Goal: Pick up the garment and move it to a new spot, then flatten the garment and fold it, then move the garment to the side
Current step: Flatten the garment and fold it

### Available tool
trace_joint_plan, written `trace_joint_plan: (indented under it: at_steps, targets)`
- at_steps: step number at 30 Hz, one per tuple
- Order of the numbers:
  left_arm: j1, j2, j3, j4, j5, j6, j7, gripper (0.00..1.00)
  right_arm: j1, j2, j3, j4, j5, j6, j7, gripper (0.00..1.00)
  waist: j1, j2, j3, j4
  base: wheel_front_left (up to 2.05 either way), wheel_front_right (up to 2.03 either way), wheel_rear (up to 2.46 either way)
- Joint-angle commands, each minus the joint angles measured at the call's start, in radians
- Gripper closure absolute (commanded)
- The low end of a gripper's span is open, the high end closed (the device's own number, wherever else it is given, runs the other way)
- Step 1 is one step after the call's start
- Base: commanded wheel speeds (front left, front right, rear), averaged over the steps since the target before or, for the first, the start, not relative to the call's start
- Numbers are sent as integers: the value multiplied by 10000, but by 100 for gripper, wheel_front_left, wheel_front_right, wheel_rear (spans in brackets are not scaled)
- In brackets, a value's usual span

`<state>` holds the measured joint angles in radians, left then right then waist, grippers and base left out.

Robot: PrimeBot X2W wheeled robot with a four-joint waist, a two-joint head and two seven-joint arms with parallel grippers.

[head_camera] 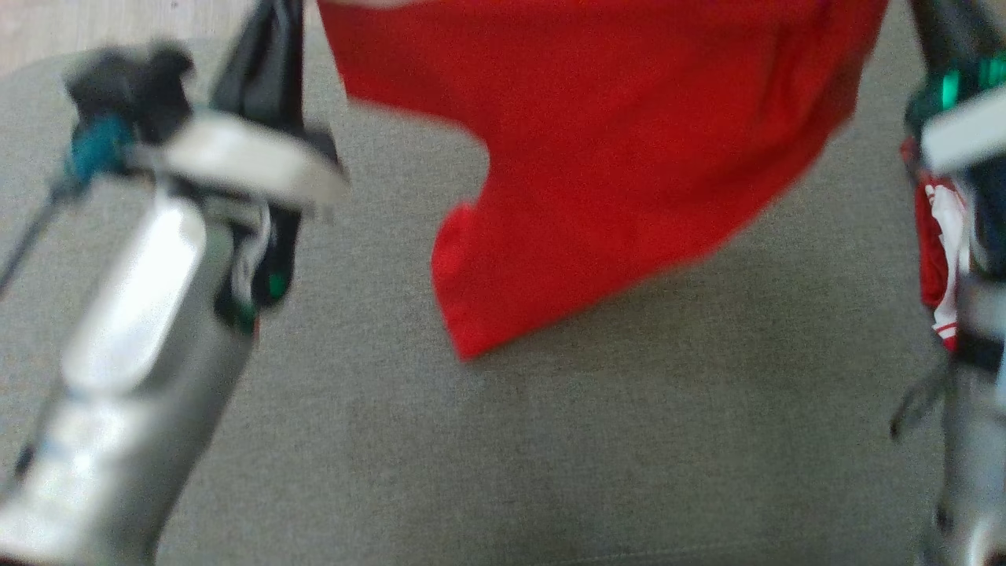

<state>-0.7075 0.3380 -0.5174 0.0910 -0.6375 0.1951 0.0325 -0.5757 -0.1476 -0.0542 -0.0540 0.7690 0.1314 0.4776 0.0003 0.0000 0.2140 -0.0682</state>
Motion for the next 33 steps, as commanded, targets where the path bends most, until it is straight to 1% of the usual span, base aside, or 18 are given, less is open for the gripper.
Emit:
trace_joint_plan:
  at_steps: [1, 3, 6, 8, 10, 13, 16, 20, 23, 25, 27, 28, 31, 33]
  targets:
    - [-1216, 45, 601, 440, -129, -203, -214, 100, -1078, -101, 251, 76, 156, -7, -277, 100, -3, 0, 72, 13, 0, 0, 0]
    - [-2299, -350, 814, 1820, -265, -498, -627, 100, -2227, -21, 436, 1029, 297, -7, -687, 100, -3, 0, 125, -38, 0, 0, 0]
    - [-3731, -775, 1114, 3599, -300, -813, -1441, 100, -3741, 187, 833, 2399, 541, -7, -1453, 100, -3, 0, 161, -158, 0, 0, 0]
    - [-4408, -1024, 1283, 4595, -368, -1005, -1976, 100, -4472, 278, 1184, 3289, 679, -7, -2000, 100, -3, 0, 143, -220, 0, 0, 0]
    - [-4848, -1234, 1391, 5589, -485, -1167, -2223, 100, -4914, 346, 1594, 4230, 788, -7, -2436, 100, -3, 0, 159, -258, 0, 0, 0]
    - [-4982, -1562, 1537, 7190, -773, -1272, -2314, 100, -5069, 458, 2270, 5799, 950, -7, -2867, 100, -3, 0, 214, -284, 0, 0, 0]
    - [-4623, -1960, 1595, 8734, -1115, -1460, -2201, 100, -4775, 591, 3117, 7223, 1153, -7, -3068, 100, -3, 0, 349, -290, 0, 0, 0]
    - [-3856, -2420, 1714, 10432, -1627, -1810, -1937, 100, -3972, 699, 4251, 8459, 1582, -7, -3081, 100, -3, 0, 627, -249, 0, 0, 0]
    - [-3264, -2672, 1810, 11141, -1972, -2090, -1989, 100, -3199, 623, 4930, 8770, 1999, -7, -3064, 100, -3, 0, 781, -196, 0, 0, 0]
    - [-2909, -2760, 1731, 11315, -2015, -2289, -2201, 100, -2588, 443, 5223, 8613, 2383, -7, -3173, 100, -3, 0, 833, -173, 0, 0, 0]
    - [-2510, -2808, 1744, 11358, -2118, -2499, -2489, 100, -1930, 159, 5595, 8193, 2676, -7, -3305, 100, -3, 0, 803, -190, 0, 0, 0]
    - [-2510, -2808, 1744, 11358, -2118, -2499, -2489, 100, -1930, 159, 5595, 8193, 2676, -7, -3305, 100, -3, 0, 803, -190, 0, 0, 0]
    - [-1831, -2838, 1775, 11185, -2199, -2766, -2803, 100, -884, -403, 6069, 7229, 3104, -7, -3508, 100, -3, 0, 678, -234, 0, 0, 0]
    - [-1345, -2784, 1807, 10883, -2115, -2853, -2903, 100, -170, -851, 6312, 6425, 3306, -7, -3714, 100, -3, 0, 562, -269, 0, 0, 0]
